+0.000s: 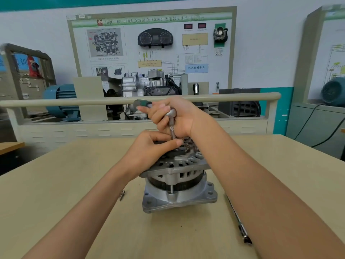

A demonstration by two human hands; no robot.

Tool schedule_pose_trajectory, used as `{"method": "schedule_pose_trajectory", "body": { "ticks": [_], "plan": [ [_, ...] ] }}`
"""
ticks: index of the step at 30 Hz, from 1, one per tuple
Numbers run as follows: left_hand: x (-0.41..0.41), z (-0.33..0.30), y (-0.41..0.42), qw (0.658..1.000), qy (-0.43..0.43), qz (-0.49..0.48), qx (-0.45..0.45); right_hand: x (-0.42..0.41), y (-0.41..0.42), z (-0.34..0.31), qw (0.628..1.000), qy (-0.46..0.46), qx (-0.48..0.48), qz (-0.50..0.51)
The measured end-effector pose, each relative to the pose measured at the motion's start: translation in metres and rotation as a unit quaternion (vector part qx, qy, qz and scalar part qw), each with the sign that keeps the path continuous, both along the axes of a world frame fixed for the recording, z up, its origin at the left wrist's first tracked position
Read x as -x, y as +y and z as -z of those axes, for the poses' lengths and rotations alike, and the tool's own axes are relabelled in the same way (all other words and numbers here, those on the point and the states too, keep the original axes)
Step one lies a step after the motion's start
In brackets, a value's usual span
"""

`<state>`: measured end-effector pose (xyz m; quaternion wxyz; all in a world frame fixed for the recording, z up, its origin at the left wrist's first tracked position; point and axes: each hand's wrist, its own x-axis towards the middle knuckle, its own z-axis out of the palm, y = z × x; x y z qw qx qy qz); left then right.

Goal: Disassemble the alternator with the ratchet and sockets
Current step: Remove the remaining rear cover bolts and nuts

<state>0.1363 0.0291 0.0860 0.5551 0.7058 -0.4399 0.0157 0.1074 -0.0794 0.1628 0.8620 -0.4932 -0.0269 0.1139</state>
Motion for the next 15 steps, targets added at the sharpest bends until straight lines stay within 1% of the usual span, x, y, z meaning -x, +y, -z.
{"method": "schedule_pose_trajectory", "body": {
  "ticks": [1,2,3,4,5,6,7,8,9,10,12,13,15],
  "plan": [
    [0.000,0.001,0.001,1.000,0.006,0.001,0.003,0.001,0.002,0.000,1.000,-0.006,0.001,0.005],
    [0.002,0.000,0.001,1.000,0.005,0.001,0.000,0.002,0.006,0.001,0.999,-0.016,0.001,0.036],
    [0.002,0.001,0.000,1.000,0.006,0.001,0.005,0.004,0.012,0.002,0.995,-0.030,-0.005,0.096],
    [0.001,0.001,-0.001,1.000,0.007,-0.003,0.002,0.004,0.018,0.005,0.981,-0.053,-0.016,0.186],
    [0.000,0.001,-0.002,1.000,0.001,-0.007,0.000,0.003,0.023,0.009,0.951,-0.087,-0.027,0.297],
    [0.000,0.001,-0.003,1.000,-0.008,-0.015,-0.001,0.002,0.027,0.012,0.908,-0.120,-0.044,0.399],
    [0.000,0.002,-0.003,1.000,-0.009,-0.026,-0.004,0.001,0.029,0.015,0.873,-0.140,-0.063,0.462],
    [0.000,0.001,-0.004,0.999,-0.008,-0.037,-0.010,0.000,0.028,0.015,0.862,-0.144,-0.081,0.480],
    [0.002,0.000,-0.005,0.999,-0.006,-0.039,-0.013,0.000,0.026,0.013,0.870,-0.129,-0.092,0.466],
    [0.003,-0.001,-0.006,0.999,0.001,-0.034,-0.013,0.001,0.023,0.011,0.894,-0.104,-0.090,0.426],
    [0.006,-0.003,-0.005,1.000,0.008,-0.021,-0.011,0.002,0.014,0.005,0.954,-0.058,-0.054,0.290],
    [0.006,-0.002,-0.005,1.000,0.006,-0.017,-0.011,0.002,0.009,0.003,0.976,-0.044,-0.032,0.211],
    [0.004,-0.001,-0.003,1.000,0.005,-0.005,-0.012,0.003,0.003,0.001,0.997,-0.033,0.006,0.072]
  ]
}}
